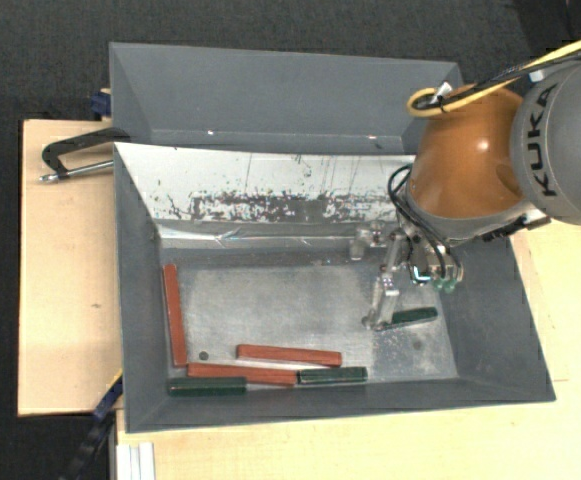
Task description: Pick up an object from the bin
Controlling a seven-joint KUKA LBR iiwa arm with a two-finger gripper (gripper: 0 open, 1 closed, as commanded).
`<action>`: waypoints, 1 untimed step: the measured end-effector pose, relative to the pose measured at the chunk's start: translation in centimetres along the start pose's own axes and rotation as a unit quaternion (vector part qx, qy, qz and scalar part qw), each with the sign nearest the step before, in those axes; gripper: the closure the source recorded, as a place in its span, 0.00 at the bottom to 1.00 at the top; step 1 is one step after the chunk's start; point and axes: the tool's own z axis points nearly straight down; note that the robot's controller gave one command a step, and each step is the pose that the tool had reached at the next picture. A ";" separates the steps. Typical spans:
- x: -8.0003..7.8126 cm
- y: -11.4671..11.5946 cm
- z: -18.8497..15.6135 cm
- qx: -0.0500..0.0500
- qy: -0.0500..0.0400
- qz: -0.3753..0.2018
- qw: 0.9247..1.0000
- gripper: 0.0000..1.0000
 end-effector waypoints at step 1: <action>-0.1 0.0 -0.4 0.000 -0.003 0.000 1.000 0.00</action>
Offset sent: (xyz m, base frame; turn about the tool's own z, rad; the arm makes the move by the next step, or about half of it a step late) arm -0.0272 -0.0866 -0.0443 -0.2510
